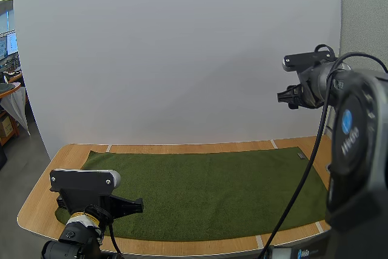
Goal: Fold the towel
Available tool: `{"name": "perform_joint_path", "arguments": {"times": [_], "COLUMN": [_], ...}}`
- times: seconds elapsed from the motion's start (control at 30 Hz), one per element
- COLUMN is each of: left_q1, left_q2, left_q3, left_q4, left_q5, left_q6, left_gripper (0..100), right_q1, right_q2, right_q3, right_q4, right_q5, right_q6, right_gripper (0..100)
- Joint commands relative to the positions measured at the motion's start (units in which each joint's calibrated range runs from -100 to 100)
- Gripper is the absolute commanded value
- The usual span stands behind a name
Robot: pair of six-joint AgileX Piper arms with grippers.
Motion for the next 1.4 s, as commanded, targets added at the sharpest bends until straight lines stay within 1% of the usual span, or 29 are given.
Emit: {"name": "perform_joint_path", "arguments": {"times": [0.0,0.07,0.2,0.3,0.37,0.43,0.5,0.57,0.6,0.67,0.73,0.83,0.97,1.13,1.37], "left_q1": [-0.15,-0.15,-0.15,-0.15,-0.15,-0.15,-0.15,-0.15,-0.15,-0.15,-0.15,-0.15,-0.15,-0.15,-0.15], "left_q2": [-0.2,-0.2,-0.2,-0.2,-0.2,-0.2,-0.2,-0.2,-0.2,-0.2,-0.2,-0.2,-0.2,-0.2,-0.2], "left_q3": [0.0,0.0,0.0,0.0,0.0,0.0,0.0,0.0,0.0,0.0,0.0,0.0,0.0,0.0,0.0], "left_q4": [0.1,0.1,0.1,0.1,0.1,0.1,0.1,0.1,0.1,0.1,0.1,0.1,0.1,0.1,0.1], "left_q5": [-1.2,-1.2,-1.2,-1.2,-1.2,-1.2,-1.2,-1.2,-1.2,-1.2,-1.2,-1.2,-1.2,-1.2,-1.2], "left_q6": [-0.1,-0.1,-0.1,-0.1,-0.1,-0.1,-0.1,-0.1,-0.1,-0.1,-0.1,-0.1,-0.1,-0.1,-0.1], "left_gripper": [0,0,0,0,0,0,0,0,0,0,0,0,0,0,0], "right_q1": [-1.1,-1.6,-3.0,-4.2,-5.1,-6.5,-8.1,-9.6,-10.4,-11.3,-11.7,-11.9,-11.9,-11.9,-11.9], "right_q2": [1.9,3.8,7.9,11.8,14.8,17.5,20.5,22.9,24.0,25.9,27.4,30.4,35.4,41.9,50.3], "right_q3": [-0.4,-0.5,-3.2,-7.0,-10.2,-13.4,-16.2,-18.1,-19.0,-20.1,-21.3,-24.0,-28.1,-34.2,-43.9], "right_q4": [7.4,12.2,19.2,25.6,33.0,42.0,53.8,63.1,67.0,70.8,71.9,71.5,70.7,70.7,68.6], "right_q5": [-2.1,-2.2,-0.8,3.5,8.4,14.8,23.6,31.4,34.4,36.4,36.4,37.1,40.0,46.2,49.0], "right_q6": [-6.8,-11.1,-17.4,-22.9,-29.2,-37.0,-47.5,-56.8,-60.1,-64.1,-66.8,-69.7,-69.9,-70.0,-70.1], "right_gripper": [100,100,100,100,100,100,100,100,100,100,100,100,100,100,100]}}
